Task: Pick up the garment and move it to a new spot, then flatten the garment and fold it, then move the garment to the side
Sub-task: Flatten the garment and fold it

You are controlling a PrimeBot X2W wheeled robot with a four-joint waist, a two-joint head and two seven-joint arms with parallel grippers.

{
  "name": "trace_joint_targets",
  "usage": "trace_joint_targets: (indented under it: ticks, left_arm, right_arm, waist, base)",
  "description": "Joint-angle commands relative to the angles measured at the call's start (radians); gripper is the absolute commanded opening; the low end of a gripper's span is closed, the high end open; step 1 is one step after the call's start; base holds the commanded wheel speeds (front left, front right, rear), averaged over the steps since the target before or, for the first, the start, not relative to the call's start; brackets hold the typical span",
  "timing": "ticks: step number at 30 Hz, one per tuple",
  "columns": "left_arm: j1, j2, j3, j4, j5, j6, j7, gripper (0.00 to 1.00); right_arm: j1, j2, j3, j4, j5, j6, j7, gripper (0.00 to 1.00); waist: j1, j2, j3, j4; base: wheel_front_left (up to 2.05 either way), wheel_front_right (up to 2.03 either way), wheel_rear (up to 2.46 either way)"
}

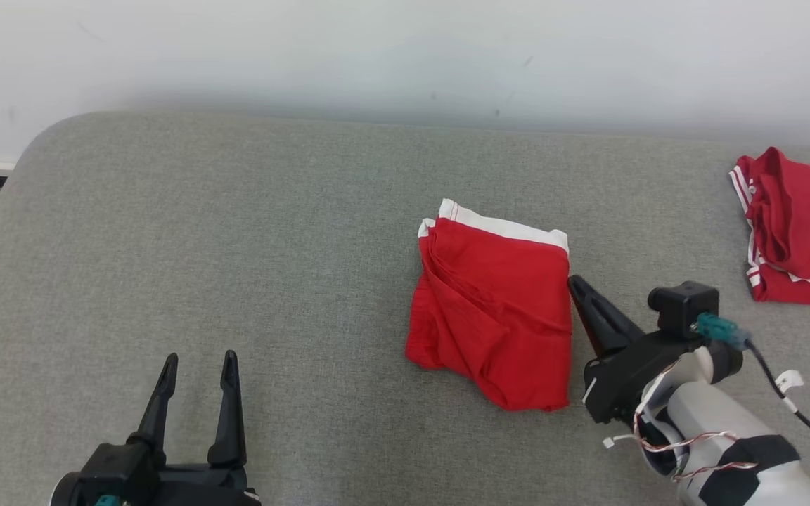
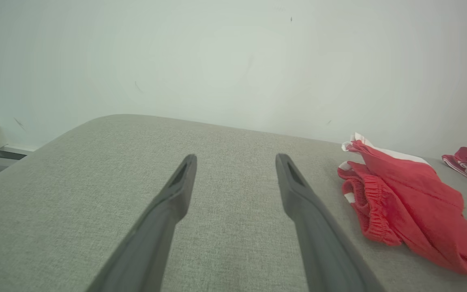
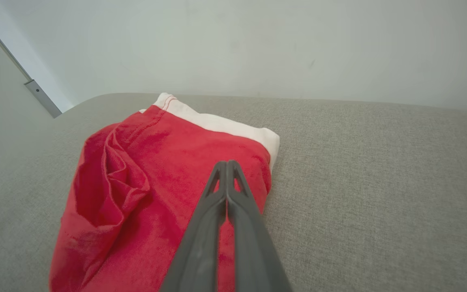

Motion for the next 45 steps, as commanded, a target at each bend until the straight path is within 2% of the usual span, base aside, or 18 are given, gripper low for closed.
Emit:
trace_joint_targets:
  ticks: [1,13,19,26,32,40,45]
  left_arm:
    - [0.002,0.000,0.002,-0.003,0.009,0.004,-0.002,1.00]
    - [0.002,-0.001,-0.004,-0.020,0.015,0.010,-0.002,1.00]
    - [-0.007,0.000,-0.009,-0.017,0.011,0.010,-0.002,1.00]
    - [-0.015,0.000,-0.014,-0.011,0.007,0.009,-0.002,1.00]
    - [-0.019,-0.001,-0.021,-0.008,0.003,0.012,-0.002,1.00]
    - [-0.028,-0.001,-0.024,-0.008,-0.007,0.014,-0.002,1.00]
    - [-0.028,-0.001,-0.030,-0.006,-0.011,0.015,-0.002,1.00]
  right_arm:
    - [0.019,0.019,-0.010,0.007,-0.030,-0.003,-0.008,0.00]
    - [0.121,0.127,-0.210,-0.005,-0.254,-0.003,-0.008,0.00]
    - [0.126,0.187,-0.257,0.016,-0.333,-0.003,-0.008,0.00]
    - [0.092,0.250,-0.290,0.073,-0.369,-0.003,-0.008,0.00]
    - [0.078,0.281,-0.280,0.091,-0.378,-0.003,-0.008,0.00]
    - [0.102,0.309,-0.234,0.049,-0.354,-0.003,-0.008,0.00]
    - [0.108,0.321,-0.152,0.040,-0.358,-0.003,-0.008,0.00]
  waist:
    - [0.0001,0.0000,0.003,0.006]
    - [0.0001,0.0000,0.018,0.037]
    - [0.0001,0.0000,0.028,0.050]
    - [0.0001,0.0000,0.034,0.066]
    - [0.0001,0.0000,0.037,0.079]
    - [0.0001,0.0000,0.043,0.094]
    - [0.0001,0.0000,0.046,0.096]
  base:
    - [0.00,0.00,0.00]
    - [0.00,0.00,0.00]
    - [0.00,0.00,0.00]
    - [0.00,0.00,0.00]
    - [0.00,0.00,0.00]
    - [0.00,0.00,0.00]
    - [0.00,0.00,0.00]
